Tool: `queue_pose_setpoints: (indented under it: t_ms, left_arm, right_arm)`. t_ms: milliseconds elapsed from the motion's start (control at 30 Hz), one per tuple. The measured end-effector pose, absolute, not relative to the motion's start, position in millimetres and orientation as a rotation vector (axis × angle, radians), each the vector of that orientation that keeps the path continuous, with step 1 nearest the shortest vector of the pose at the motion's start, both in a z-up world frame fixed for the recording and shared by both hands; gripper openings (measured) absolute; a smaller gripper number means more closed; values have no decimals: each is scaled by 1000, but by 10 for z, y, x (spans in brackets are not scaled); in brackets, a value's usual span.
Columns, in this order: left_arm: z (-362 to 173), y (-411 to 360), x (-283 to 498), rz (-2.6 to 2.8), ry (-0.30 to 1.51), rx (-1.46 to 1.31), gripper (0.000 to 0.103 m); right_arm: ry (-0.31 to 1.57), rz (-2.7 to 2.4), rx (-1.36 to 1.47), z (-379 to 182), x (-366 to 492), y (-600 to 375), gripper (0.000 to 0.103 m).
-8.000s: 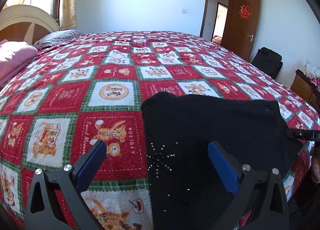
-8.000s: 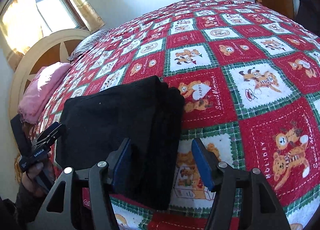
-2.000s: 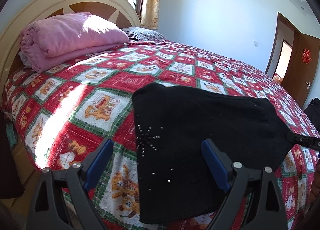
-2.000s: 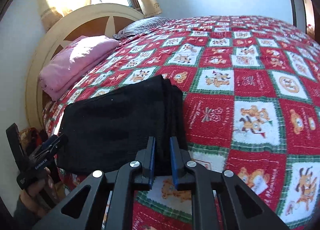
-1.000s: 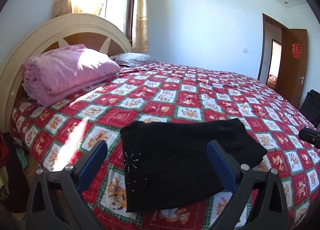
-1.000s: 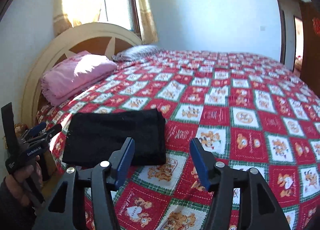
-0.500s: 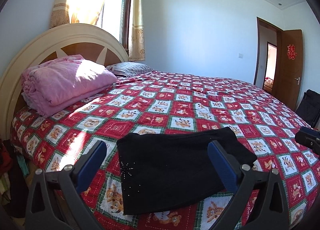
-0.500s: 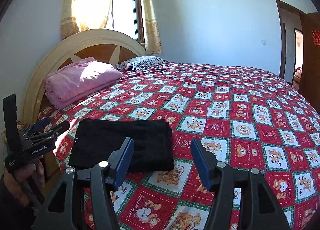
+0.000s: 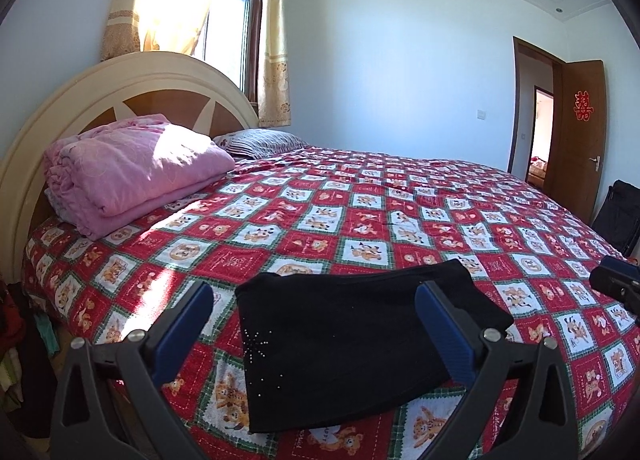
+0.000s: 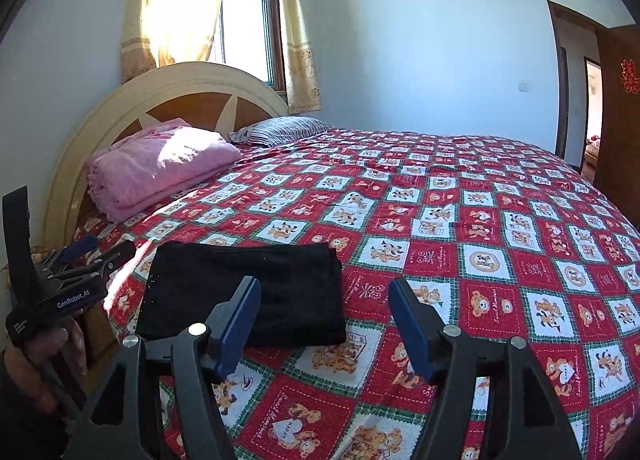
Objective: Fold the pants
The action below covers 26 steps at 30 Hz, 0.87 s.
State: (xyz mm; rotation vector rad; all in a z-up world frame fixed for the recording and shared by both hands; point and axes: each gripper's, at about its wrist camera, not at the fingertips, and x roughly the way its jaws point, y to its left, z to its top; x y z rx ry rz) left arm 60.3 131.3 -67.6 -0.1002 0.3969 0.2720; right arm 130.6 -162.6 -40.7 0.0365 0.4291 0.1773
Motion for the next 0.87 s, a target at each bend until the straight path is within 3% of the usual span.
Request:
queue_pose_setpoints:
  t_ms: [867]
  left_arm:
    - [-704, 1294, 657, 264, 409, -78, 103]
  right_arm:
    - [444, 190, 21, -430, 1338, -1632, 68]
